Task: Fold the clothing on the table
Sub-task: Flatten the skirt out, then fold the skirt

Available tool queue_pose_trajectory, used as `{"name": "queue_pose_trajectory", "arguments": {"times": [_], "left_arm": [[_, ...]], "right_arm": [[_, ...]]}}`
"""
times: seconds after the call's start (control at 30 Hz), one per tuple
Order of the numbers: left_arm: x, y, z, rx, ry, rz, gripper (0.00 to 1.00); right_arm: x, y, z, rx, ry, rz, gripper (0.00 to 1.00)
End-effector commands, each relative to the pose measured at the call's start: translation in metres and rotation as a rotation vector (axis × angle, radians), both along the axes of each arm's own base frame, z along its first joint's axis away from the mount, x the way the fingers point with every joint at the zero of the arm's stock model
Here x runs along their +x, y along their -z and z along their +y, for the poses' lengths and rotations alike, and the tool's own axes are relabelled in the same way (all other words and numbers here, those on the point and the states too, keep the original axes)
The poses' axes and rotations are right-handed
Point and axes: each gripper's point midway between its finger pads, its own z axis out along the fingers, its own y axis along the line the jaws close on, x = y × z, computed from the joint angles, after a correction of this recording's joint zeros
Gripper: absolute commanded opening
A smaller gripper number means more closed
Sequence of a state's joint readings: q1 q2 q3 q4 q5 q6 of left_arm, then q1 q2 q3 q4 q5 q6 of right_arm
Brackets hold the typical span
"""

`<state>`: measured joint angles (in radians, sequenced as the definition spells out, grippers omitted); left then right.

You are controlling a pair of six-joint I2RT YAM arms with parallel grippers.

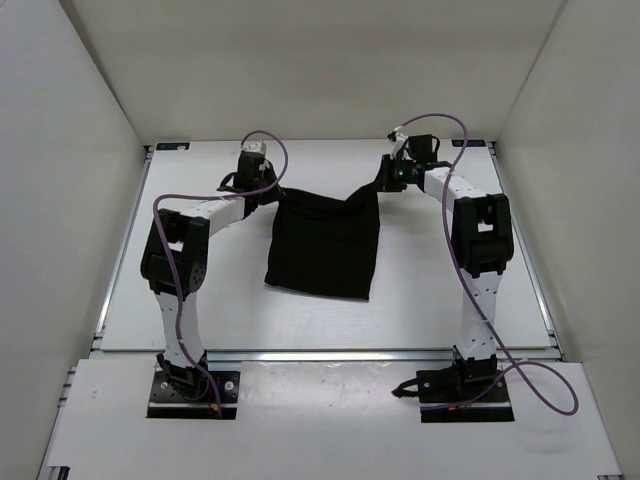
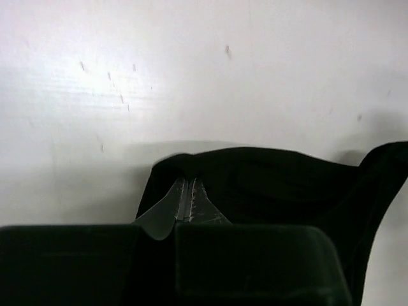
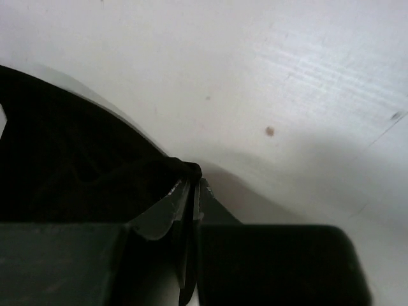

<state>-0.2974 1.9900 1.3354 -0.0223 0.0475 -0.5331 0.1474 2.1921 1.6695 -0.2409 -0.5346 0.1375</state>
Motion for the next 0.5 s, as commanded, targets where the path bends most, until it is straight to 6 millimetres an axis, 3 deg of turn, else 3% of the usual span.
{"name": "queue_pose_trajectory", "arguments": {"times": [0.0,0.1,0.13,0.2,0.23,0.27,0.37,0.43,0.47], "left_arm": [[0.045,-0.046,0.006,-0.045,-0.058,-0.167,0.00],[0.070,-0.059,0.011,-0.120,-0.123,-0.215,0.00],[0.077,-0.055,0.009,-0.125,-0.127,-0.226,0.00],[0.094,-0.066,0.003,-0.142,-0.128,-0.257,0.00],[0.103,-0.062,0.001,-0.140,-0.131,-0.245,0.00],[0.105,-0.059,0.000,-0.133,-0.125,-0.234,0.00],[0.115,-0.041,-0.010,-0.129,-0.095,-0.181,0.00],[0.124,-0.057,-0.016,-0.119,-0.067,-0.198,0.00],[0.123,-0.052,-0.017,-0.111,-0.054,-0.170,0.00]], "right_arm": [[0.026,-0.026,-0.004,0.011,0.038,-0.057,0.00],[0.040,-0.035,-0.007,0.003,0.048,-0.103,0.00],[0.044,-0.028,-0.016,-0.012,0.070,-0.085,0.00],[0.056,-0.029,-0.019,0.003,0.075,-0.090,0.00],[0.061,-0.030,-0.019,0.014,0.073,-0.092,0.00],[0.059,-0.021,-0.019,0.018,0.069,-0.068,0.00],[0.067,-0.022,-0.024,0.027,0.084,-0.078,0.00],[0.073,-0.030,-0.026,0.027,0.089,-0.095,0.00],[0.075,-0.040,-0.031,0.022,0.097,-0.109,0.00]]}}
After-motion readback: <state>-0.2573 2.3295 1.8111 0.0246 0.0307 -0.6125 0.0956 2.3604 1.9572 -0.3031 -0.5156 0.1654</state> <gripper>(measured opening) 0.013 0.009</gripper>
